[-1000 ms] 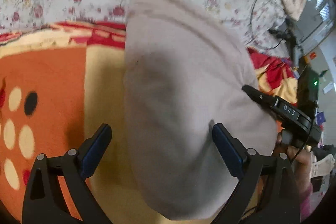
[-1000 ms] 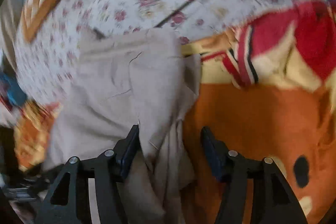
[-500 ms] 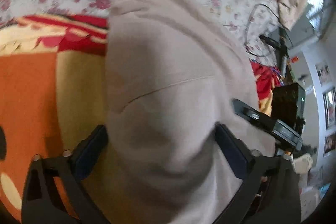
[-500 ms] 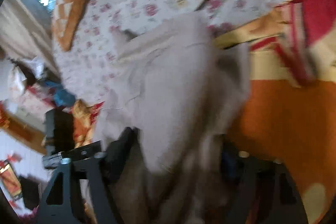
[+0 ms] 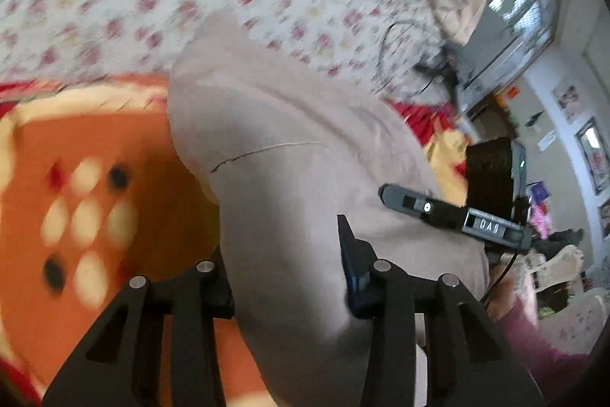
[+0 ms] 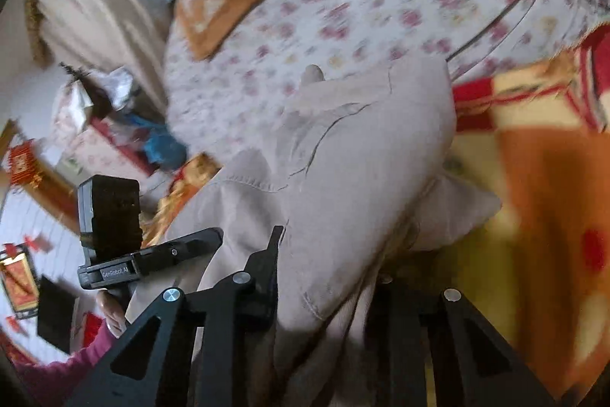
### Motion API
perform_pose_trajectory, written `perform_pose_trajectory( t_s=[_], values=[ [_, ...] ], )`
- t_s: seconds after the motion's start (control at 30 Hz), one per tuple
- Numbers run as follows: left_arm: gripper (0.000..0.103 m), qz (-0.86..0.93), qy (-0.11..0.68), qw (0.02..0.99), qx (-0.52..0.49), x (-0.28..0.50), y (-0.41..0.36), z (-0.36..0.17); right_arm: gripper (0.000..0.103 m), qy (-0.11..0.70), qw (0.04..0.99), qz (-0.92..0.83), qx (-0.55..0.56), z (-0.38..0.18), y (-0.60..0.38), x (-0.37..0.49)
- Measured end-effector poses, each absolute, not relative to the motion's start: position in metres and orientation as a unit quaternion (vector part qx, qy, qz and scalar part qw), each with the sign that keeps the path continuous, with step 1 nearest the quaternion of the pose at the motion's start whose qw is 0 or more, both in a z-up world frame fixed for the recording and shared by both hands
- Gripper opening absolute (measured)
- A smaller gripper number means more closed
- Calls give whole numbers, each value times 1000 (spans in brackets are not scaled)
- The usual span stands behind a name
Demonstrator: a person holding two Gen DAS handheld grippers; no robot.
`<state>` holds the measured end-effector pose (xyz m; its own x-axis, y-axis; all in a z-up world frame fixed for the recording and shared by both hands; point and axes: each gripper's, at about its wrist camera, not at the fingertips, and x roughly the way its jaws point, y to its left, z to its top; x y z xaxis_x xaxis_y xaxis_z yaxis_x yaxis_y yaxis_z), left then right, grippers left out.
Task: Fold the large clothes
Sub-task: 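Lower the folded jacket onto the blanket and open both grippers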
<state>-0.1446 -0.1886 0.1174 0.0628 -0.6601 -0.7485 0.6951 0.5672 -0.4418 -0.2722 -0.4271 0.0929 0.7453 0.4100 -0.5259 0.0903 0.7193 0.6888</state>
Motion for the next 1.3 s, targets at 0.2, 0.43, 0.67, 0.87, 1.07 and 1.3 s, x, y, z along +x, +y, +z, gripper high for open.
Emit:
perform_pose_trajectory(
  t_s=[0.2,0.43,0.67,0.87,1.07,1.3],
  values=[
    [71,-369,544,751,63,-159,-153,79,53,432,851,-19,299,78,-403,-283],
    [80,-325,470,819,57,-161,-143,116,57,369,903,-8,218,165,-369,-311],
    [81,-273,474,833,81,-166,-163,93,52,442,892,-27,87,116,-311,-277],
    [82,-266,453,847,87,-179,-163,92,51,454,884,-57,99,73,-325,-290],
    [82,-259,422,863,101,-194,-165,105,55,431,892,-67,115,106,-321,-312],
    [82,-241,402,880,72,-202,-148,119,67,392,905,-127,108,135,-317,-328]
  ],
)
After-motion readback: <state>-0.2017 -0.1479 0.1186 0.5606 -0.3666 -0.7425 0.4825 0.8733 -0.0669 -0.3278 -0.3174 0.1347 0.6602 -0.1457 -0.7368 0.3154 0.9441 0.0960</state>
